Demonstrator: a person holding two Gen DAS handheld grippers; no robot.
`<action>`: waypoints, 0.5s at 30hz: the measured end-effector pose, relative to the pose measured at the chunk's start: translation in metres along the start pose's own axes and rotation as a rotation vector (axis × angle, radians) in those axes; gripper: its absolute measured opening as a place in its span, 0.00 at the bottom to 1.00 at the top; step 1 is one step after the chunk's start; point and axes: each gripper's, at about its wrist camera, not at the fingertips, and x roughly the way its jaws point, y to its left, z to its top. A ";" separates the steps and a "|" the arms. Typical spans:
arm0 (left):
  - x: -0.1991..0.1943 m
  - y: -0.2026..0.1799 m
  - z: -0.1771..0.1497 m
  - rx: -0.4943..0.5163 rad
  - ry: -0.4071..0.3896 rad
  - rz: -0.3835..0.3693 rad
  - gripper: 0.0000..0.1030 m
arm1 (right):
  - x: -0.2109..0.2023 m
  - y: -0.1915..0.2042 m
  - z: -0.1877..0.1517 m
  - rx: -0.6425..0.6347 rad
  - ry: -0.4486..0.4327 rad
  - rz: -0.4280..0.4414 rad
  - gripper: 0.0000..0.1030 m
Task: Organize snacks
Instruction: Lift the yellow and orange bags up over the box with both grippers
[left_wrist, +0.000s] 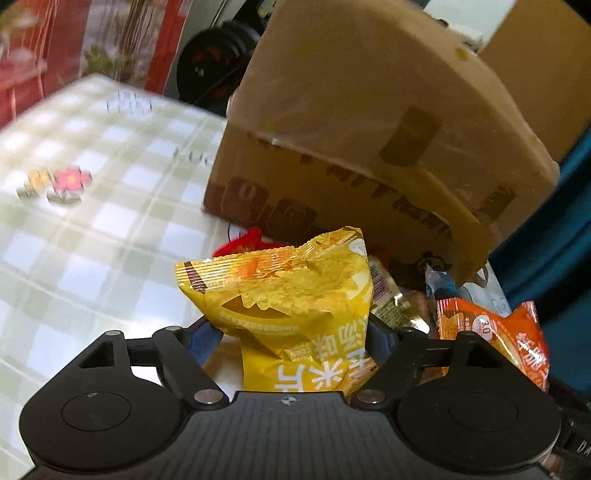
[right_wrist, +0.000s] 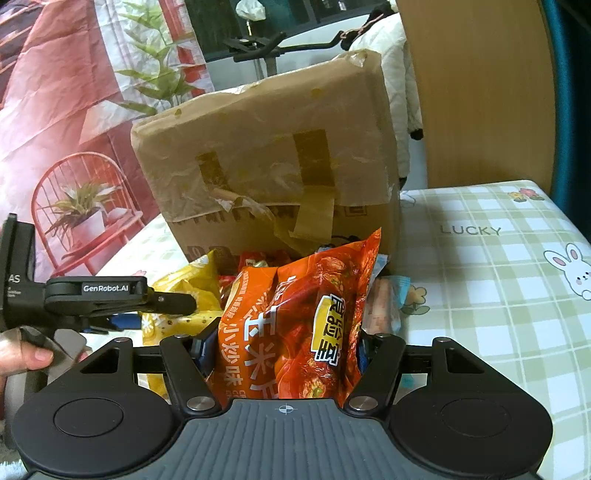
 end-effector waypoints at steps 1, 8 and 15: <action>-0.005 -0.001 0.001 0.004 -0.013 0.002 0.78 | -0.001 0.000 0.000 -0.001 -0.004 0.000 0.59; -0.046 -0.012 0.011 0.067 -0.123 0.047 0.78 | -0.011 0.003 0.002 -0.004 -0.032 -0.002 0.59; -0.086 -0.025 0.026 0.116 -0.260 0.062 0.78 | -0.028 0.016 0.022 -0.032 -0.092 -0.004 0.59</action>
